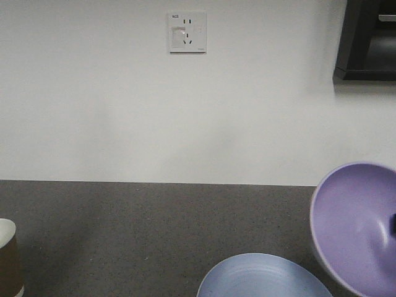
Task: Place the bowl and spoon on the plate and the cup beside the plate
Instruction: 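Lower the lavender bowl onto the blue plate and open the right gripper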
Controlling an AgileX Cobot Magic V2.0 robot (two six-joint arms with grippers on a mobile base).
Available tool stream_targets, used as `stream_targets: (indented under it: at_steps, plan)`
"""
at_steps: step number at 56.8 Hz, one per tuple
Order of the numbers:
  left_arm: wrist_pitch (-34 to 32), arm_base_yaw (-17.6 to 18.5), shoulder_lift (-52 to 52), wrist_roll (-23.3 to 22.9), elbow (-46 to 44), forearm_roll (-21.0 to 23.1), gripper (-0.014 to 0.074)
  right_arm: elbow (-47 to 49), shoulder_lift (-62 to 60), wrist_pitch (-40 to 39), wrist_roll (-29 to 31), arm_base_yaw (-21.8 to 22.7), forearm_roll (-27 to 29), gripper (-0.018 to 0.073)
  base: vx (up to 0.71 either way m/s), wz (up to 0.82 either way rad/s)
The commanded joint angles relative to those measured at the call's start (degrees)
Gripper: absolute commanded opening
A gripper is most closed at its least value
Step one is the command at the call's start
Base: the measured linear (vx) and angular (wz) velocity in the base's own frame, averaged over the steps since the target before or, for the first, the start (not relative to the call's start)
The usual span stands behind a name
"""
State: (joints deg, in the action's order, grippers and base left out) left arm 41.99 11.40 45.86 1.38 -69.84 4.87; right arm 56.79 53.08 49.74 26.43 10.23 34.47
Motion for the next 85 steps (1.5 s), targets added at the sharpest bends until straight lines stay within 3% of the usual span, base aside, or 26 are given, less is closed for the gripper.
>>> stream_targets:
  at_steps: [1,14,20,40,56,65,85]
  plan:
    - [-3.65,0.34,0.0,-0.42,-1.38,0.65,-0.0004,3.25,3.47,-2.52,-0.81,-5.0,-1.61,-0.0009,0.0,0.0]
    - [-1.85,0.34,0.0,-0.42,-1.38,0.65,-0.0004,7.55,15.35,-2.53,-16.58,-19.36,-22.61,-0.0009,0.0,0.0]
    - [-1.48,0.34,0.0,-0.42,-1.38,0.65,-0.0002,9.45,21.6,-3.27,-19.67,-23.24,-26.53,-0.0009,0.0,0.0]
    - [1.04,0.34,0.0,-0.48,-1.38,0.65,0.0,13.66,37.42,-5.61,-19.25,-25.31,-24.94,-0.0008,0.0,0.0]
    - [1.96,0.34,0.0,-0.54,-1.38,0.65,0.0,13.66,40.86,-8.72,-15.66,-25.31,-19.83,0.0026,0.0,0.0]
    - [2.97,0.34,0.0,-0.54,-1.38,0.65,0.0,13.66,40.86,-8.56,-13.18,-25.31,-17.37,0.0128,0.0,0.0]
    - [4.37,0.34,0.0,-0.54,-1.38,0.65,0.0,14.27,40.55,-9.08,-12.95,-25.19,-17.35,0.057,0.0,0.0]
